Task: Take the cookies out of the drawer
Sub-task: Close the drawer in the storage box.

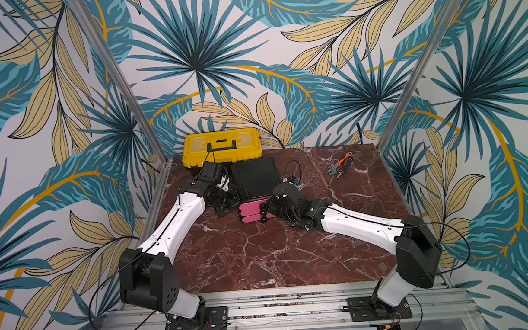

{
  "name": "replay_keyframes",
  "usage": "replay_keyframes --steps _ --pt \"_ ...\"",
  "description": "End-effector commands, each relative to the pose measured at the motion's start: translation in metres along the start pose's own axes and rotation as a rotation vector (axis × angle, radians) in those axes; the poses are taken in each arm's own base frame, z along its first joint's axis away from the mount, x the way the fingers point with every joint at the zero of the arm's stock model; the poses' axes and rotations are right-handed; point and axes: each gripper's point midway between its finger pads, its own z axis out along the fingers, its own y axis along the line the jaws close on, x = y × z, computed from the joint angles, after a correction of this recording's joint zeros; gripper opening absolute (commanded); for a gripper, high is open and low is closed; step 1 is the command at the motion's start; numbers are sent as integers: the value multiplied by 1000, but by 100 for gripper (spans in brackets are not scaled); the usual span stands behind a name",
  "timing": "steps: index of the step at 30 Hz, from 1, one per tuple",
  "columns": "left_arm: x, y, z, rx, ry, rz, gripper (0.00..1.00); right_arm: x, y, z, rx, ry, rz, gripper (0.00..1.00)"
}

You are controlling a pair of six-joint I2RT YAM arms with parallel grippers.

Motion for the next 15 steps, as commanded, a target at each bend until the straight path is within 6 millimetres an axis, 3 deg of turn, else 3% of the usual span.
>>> replay_keyframes --steps 1,10,15 --pt "-14 -19 -22 39 -65 38 100 -4 7 10 -44 -6 33 25" --pt "-19 -31 -27 89 -91 54 100 -7 12 17 -212 -66 204 29" --pt "-25 -37 -19 123 -89 38 100 -11 -16 1 -178 -133 245 36"
